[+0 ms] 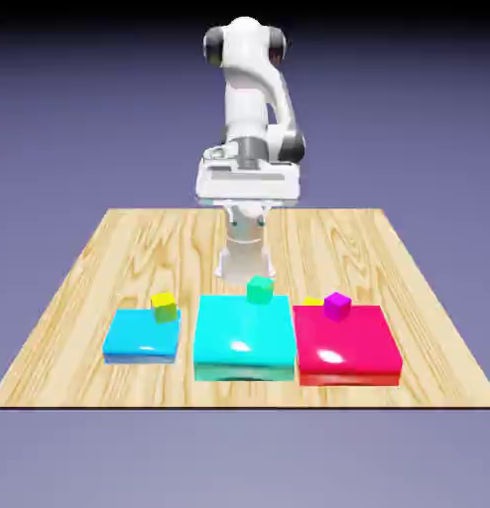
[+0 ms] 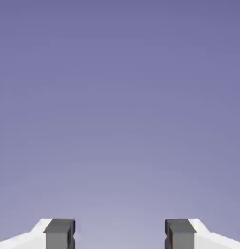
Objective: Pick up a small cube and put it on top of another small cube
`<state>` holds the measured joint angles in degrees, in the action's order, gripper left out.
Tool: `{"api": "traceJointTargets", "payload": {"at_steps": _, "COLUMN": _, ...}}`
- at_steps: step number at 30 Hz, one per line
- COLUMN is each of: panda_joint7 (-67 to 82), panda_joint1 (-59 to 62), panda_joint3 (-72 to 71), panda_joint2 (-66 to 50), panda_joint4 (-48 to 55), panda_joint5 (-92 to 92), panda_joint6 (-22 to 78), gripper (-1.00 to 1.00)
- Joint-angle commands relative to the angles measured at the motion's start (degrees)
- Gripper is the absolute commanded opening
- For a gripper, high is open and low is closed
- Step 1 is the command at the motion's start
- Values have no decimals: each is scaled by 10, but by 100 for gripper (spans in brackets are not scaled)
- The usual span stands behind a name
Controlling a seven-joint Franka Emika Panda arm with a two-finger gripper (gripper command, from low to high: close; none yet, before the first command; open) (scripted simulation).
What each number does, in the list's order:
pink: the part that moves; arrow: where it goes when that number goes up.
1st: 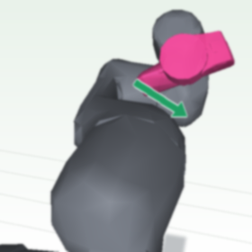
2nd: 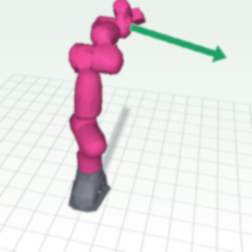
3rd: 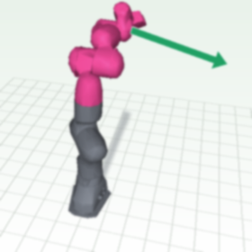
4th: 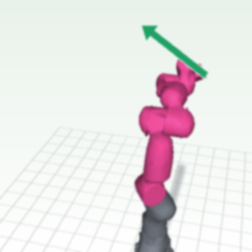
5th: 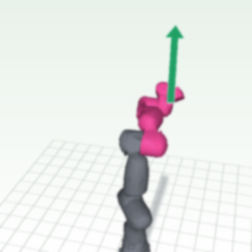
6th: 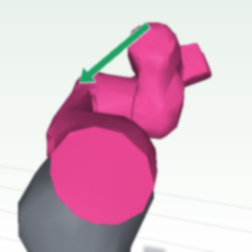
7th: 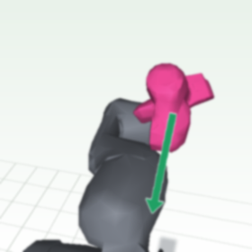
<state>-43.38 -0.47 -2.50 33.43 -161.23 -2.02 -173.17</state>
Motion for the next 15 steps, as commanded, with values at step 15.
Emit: {"api": "traceJointTargets", "payload": {"at_steps": 15, "panda_joint7": -115, "panda_joint1": 27, "panda_joint3": -311, "panda_joint2": 96, "panda_joint4": -29, "panda_joint5": -252, "panda_joint6": 104, "gripper": 0}}
